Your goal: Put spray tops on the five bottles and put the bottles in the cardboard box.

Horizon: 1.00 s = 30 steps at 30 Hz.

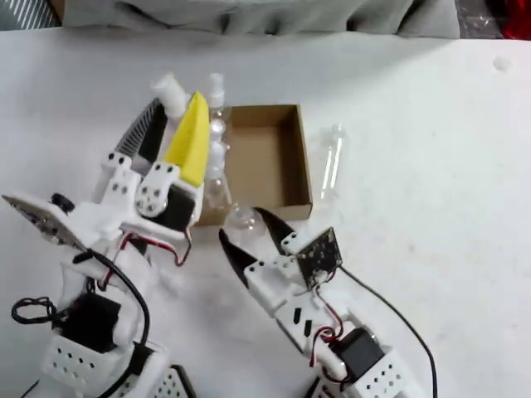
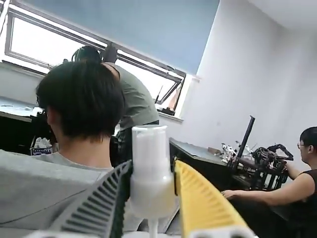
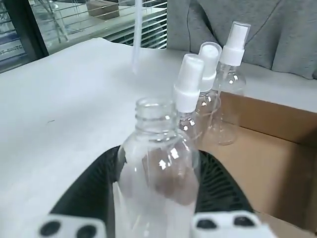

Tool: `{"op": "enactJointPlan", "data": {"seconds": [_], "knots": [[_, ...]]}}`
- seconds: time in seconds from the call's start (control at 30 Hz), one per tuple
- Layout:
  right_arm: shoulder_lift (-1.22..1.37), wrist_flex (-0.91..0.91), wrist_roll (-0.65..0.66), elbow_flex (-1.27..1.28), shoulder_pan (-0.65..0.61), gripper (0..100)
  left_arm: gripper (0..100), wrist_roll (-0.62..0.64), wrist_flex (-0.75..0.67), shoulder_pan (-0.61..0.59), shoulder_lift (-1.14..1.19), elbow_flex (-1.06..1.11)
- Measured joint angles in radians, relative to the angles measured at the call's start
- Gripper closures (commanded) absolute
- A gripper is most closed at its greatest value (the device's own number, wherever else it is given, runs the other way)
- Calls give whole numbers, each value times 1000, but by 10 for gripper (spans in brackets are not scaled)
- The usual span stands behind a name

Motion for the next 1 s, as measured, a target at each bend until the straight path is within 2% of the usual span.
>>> {"op": "enactJointPlan", "data": {"seconds": [0.13,0.33,0.8,1.0], "knots": [[0,0,0,0,-8,982,980,2,0,2,-23,21],[0,0,0,0,-43,982,980,77,0,0,-31,23],[0,0,0,0,-43,982,980,52,0,0,-35,101],[0,0,0,0,-43,982,980,52,0,0,-181,173]]}}
